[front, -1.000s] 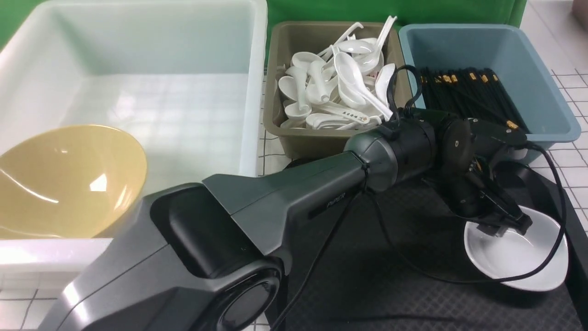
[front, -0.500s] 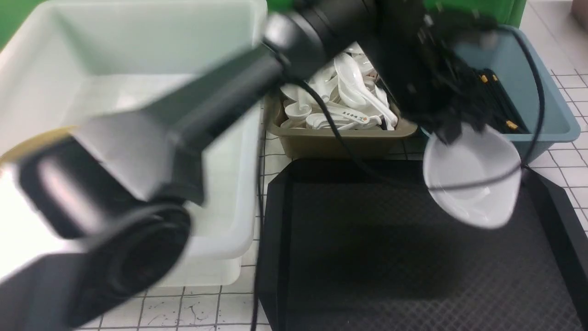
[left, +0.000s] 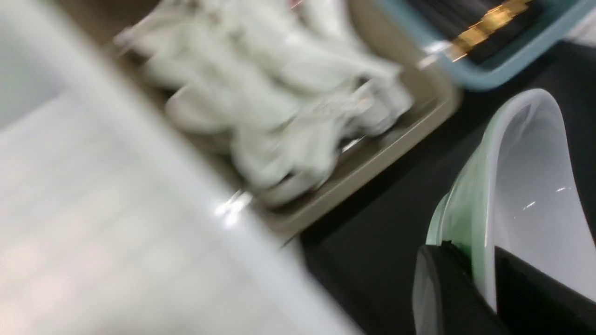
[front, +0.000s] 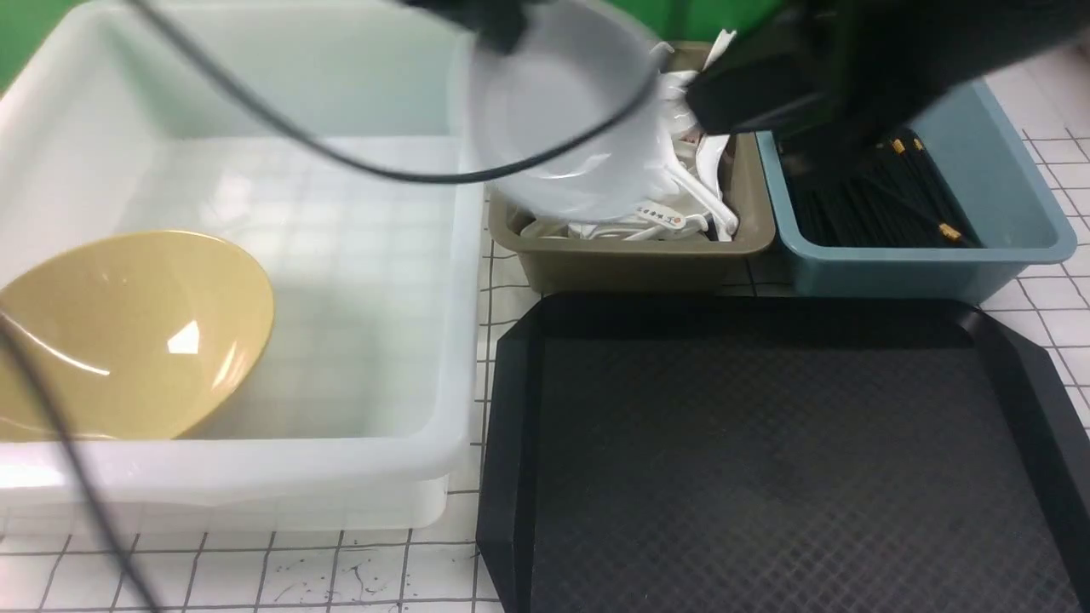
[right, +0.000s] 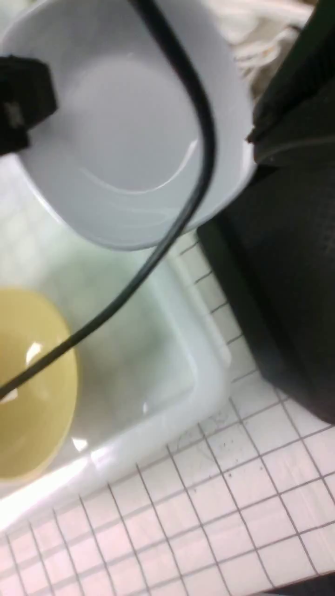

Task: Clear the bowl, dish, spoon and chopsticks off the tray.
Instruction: Use the left arm to put the plate into the large storage box on the left

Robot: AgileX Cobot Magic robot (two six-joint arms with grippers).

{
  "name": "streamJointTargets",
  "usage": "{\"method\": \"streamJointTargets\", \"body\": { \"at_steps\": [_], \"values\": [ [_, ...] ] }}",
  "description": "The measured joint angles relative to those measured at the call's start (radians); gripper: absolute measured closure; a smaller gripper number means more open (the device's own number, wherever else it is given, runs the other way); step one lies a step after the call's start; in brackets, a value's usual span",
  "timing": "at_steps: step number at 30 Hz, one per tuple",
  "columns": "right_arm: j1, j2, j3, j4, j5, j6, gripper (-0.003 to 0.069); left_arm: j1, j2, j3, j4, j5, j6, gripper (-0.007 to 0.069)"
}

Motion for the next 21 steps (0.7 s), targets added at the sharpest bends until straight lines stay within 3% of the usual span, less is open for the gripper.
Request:
{"method": "streamJointTargets", "body": {
  "at_steps": [5,11,15,21],
  "values": [
    [0.081,0.107,-0.068,-0.062,0.019,0.021,0.061,0.231,-0.123,0.238,0.012,-0.095,0.0,0.062],
    [0.086,0.138,-0.07,-0.082,0.021,0.026,0.061,0.397,-0.114,0.337,-0.017,-0.204,0.01,0.062],
    [0.086,0.142,-0.07,-0.084,0.021,0.028,0.061,0.432,-0.034,0.345,-0.104,-0.355,0.017,0.062],
    [0.086,0.142,-0.07,-0.084,0.021,0.028,0.061,0.43,0.134,0.346,-0.265,-0.469,0.145,0.062]
  ]
}}
